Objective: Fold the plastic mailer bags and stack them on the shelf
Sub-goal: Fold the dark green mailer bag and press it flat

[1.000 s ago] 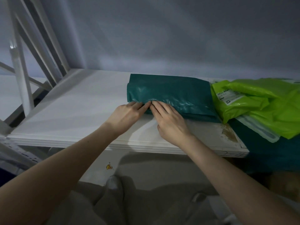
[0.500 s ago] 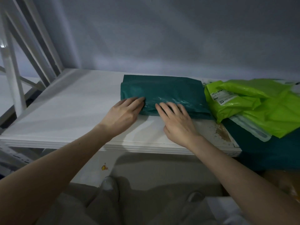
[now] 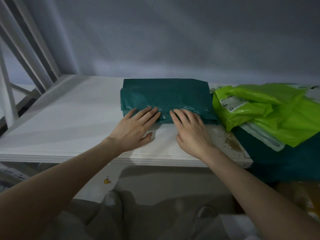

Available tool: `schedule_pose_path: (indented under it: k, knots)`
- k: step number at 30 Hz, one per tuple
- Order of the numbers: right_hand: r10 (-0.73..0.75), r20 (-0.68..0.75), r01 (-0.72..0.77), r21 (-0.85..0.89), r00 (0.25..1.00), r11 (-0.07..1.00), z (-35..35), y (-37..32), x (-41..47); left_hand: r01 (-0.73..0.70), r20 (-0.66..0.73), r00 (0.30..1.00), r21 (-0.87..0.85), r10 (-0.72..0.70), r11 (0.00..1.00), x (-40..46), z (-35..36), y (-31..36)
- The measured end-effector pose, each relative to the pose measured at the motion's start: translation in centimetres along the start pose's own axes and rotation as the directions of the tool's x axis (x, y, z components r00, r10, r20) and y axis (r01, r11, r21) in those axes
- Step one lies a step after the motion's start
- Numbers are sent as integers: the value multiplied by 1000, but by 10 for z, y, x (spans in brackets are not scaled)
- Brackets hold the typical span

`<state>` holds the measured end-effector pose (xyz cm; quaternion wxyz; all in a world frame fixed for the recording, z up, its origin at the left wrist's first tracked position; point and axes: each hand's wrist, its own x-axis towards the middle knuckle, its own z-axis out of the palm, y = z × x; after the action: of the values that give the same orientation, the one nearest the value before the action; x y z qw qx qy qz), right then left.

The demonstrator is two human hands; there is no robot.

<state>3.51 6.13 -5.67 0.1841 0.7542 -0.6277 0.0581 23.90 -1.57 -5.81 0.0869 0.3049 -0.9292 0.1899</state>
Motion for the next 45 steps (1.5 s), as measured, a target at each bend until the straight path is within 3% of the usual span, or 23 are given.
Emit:
schedule_pose_path:
  k: [7,17,20,25,36,45]
  knots:
    - [55,26,-54,-28,998,998,0,14,-6,10,16,1000,0,-10,1000,1,0,-1]
    - [69,15,-70,115,998,991,3,24,-6,120,-60,991,-7,-120,993,23,-9,14]
    - [69,-2,-68,121,998,990,4,21,-5,57,-64,996,-44,-60,997,38,-11,28]
    - [72,-4,-71,137,997,988,3,25,-6,10,69,998,-84,-4,996,56,-5,45]
    - [137,101,-145,77,985,986,3,50,-21,21,-67,998,-7,-21,1000,63,-1,48]
    - [137,141,-158,146,980,977,2,56,-28,-1,-66,998,-71,-4,997,77,-6,67]
